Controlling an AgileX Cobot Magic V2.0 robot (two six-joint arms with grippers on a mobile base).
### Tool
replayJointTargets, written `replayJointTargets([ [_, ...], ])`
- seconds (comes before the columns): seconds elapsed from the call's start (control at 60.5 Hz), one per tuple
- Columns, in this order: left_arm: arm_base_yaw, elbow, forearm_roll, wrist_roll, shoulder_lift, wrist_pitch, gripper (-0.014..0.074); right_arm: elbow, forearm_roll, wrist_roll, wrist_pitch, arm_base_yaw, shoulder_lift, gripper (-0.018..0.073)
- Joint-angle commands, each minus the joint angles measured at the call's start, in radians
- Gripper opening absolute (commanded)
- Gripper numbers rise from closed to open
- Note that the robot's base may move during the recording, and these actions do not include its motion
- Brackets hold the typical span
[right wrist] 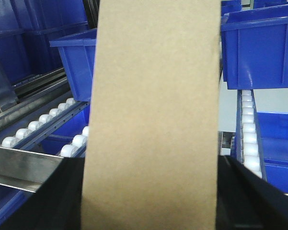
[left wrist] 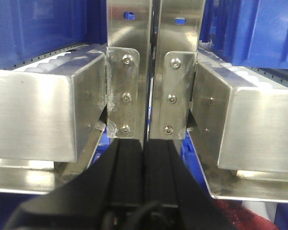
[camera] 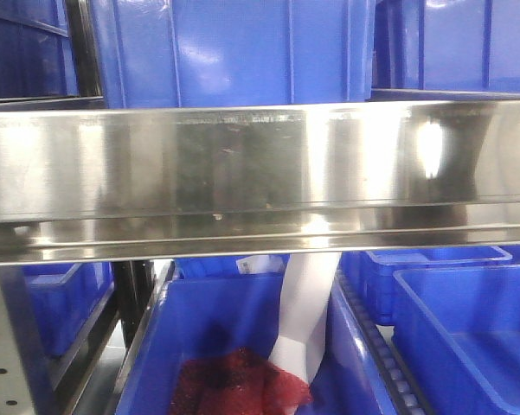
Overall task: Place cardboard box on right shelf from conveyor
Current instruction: 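Raise the held box above the steel shelf edge, then lower the box onto the shelf roller lane with the right gripper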
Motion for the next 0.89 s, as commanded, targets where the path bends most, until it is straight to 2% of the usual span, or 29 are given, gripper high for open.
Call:
replayJointTargets([
  [0.0,-0.007,0.008,-0.006,0.0,-0.015,-0.084,-0.0116,-0.026,-0.025,-0.009,-0.107,-0.006,0.014,0.0208],
  [0.182,-0.007,0.008,-0.006,0.0,-0.015,-0.084,-0.0116,-0.044,-0.027,-0.027,-0.164,-0.006,0.043,0.0208],
  [0.347,-0.007,0.008,-0.006,0.0,-0.015,-0.084,-0.0116,-0.121,-0.034,-0.14,-0.212,-0.006,0.179,0.0208],
  [0.727,-0.007,0.008,-0.006,0.0,-0.015,-0.084,-0.0116,-0.421,-0.051,-0.656,-0.235,-0.006,0.647,0.0208],
  [0.876,-0.007,0.008,-0.006,0.0,-0.015,-0.084,-0.0116,-0.459,-0.098,-0.869,-0.245,-0.006,0.793,0.0208],
])
